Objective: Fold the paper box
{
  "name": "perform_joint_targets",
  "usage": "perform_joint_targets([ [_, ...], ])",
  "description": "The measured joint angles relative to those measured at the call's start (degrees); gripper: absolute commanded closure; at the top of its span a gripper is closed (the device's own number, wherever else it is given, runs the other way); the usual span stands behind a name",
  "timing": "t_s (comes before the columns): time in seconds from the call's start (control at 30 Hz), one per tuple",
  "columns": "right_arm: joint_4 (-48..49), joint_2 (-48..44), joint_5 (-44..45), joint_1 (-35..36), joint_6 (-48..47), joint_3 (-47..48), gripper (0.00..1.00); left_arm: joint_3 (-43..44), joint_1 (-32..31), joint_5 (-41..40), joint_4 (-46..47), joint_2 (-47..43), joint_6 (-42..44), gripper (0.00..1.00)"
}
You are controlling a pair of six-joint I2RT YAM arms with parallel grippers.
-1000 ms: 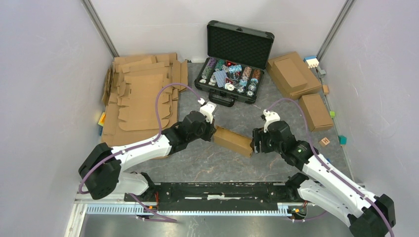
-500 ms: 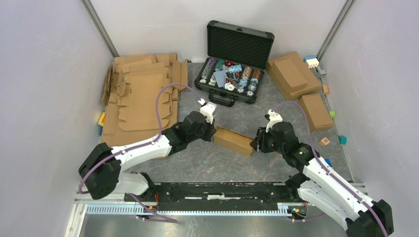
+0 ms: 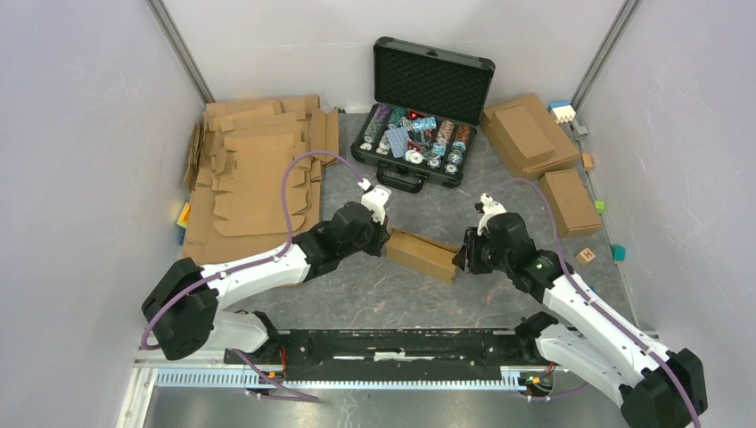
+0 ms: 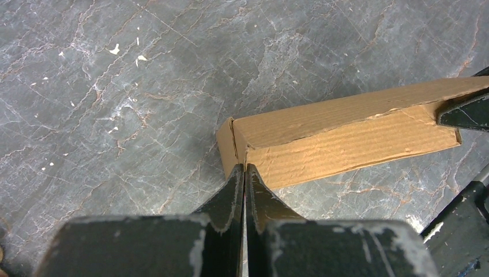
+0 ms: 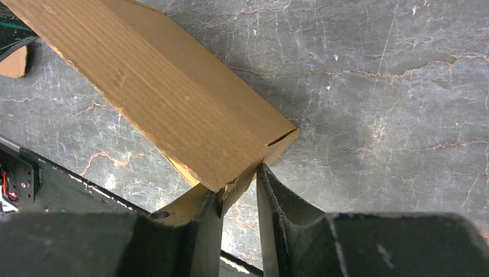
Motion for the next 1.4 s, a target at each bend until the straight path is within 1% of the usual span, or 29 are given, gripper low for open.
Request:
perform_joint_targets([
  [0.2,-4.20,3.06,0.44,-0.07,2.67,3.37,0.78,0.00,-0.37,-0.68,-0.02,0.00,0.00,0.97],
  [0.27,-5.92,4.28,0.63,-0.11,3.54,4.79,0.79,0.00,-0.52,-0.81,-0.07,0.00,0.00,0.96],
  [0.43,-9.70,5.20,0.02,-0.42,5.68,6.86,0.78,0.00,-0.87,-1.11,-0.17,0.00,0.00,0.97],
  [0.47,-10.27,5.22,-0.24,-0.46,6.01,7.13,0.77,0.02,-0.98,-1.18,-0.17,0.00,0.02,0.97],
  [0.53,-11.61,5.57,-0.57,-0.55,6.69,7.85,0.71,0.02,-1.18,-1.36,-0.20,0.00,0.02,0.96],
  [0.63,-13.31,6.91,-1.16,-0.79,7.56,9.22,0.67,0.02,-1.44,-1.75,-0.24,0.00,0.02,0.97],
  [0.73,-14.97,8.24,-1.36,-0.90,8.28,10.71,0.67,0.02,-1.81,-2.12,-0.24,0.02,0.02,0.96],
  [0.83,-15.47,8.28,-1.38,-1.16,9.14,11.34,0.71,0.02,-1.95,-2.25,-0.26,0.02,0.02,0.96],
  [0.9,-15.65,8.26,-1.31,-1.27,9.60,11.65,0.76,0.02,-2.03,-2.43,-0.26,0.02,0.04,0.97],
  [0.93,-16.00,8.20,-1.31,-1.49,10.21,11.69,0.86,0.04,-2.16,-2.73,-0.31,0.02,0.04,0.96],
  [1.0,-16.06,8.20,-1.31,-1.53,10.34,11.72,0.90,0.07,-2.19,-2.84,-0.35,0.02,0.07,0.96],
  [1.2,-17.11,8.22,-1.33,-1.79,11.10,12.11,0.97,0.37,-2.49,-3.52,-1.07,0.02,0.66,0.97],
  [1.33,-18.23,8.41,-1.77,-2.58,11.69,13.31,1.00,0.50,-2.67,-3.72,-1.29,0.13,0.74,0.97],
  [1.4,-18.25,8.41,-2.45,-3.26,12.11,13.35,1.00,0.57,-2.75,-3.76,-1.29,0.20,0.76,0.97],
])
